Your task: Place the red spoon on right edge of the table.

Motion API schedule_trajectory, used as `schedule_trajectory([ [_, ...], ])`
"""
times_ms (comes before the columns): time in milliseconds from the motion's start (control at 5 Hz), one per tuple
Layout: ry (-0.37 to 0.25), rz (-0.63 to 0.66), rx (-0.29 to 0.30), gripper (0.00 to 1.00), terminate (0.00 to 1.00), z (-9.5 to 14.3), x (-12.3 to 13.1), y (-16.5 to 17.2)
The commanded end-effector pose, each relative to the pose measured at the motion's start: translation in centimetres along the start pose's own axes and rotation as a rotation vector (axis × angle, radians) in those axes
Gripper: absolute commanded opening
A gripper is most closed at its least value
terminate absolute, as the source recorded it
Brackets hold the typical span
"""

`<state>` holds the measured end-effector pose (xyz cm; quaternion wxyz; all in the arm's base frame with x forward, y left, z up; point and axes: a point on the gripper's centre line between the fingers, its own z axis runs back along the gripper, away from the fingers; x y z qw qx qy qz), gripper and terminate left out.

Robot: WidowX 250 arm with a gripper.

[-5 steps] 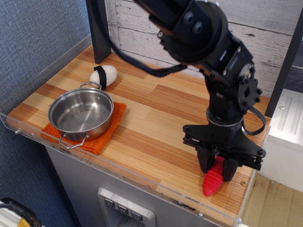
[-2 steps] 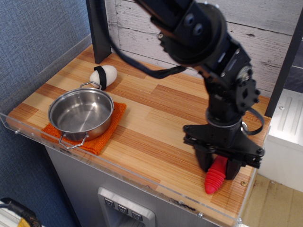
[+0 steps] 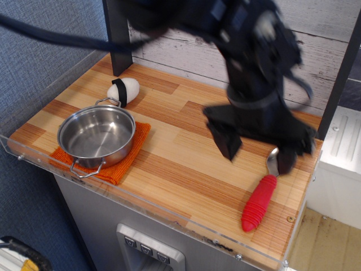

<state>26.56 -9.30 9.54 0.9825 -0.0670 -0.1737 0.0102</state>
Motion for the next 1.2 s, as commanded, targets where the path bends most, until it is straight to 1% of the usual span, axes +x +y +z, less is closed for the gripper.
schedule_trajectory([
  [0,0.045,0.029,0.014,1.0,0.0,5.1,1.3,5.2],
  [200,0.099,0.0,0.031,1.0,0.0,4.7,1.0,7.8],
  [400,0.143,-0.055,0.022,1.0,0.0,4.3,1.1,8.6],
  [600,0.174,-0.1,0.074,1.0,0.0,4.0,1.0,9.1],
  [800,0.174,-0.1,0.074,1.0,0.0,4.0,1.0,9.1],
  [1000,0.174,-0.1,0.074,1.0,1.0,4.0,1.0,9.1],
])
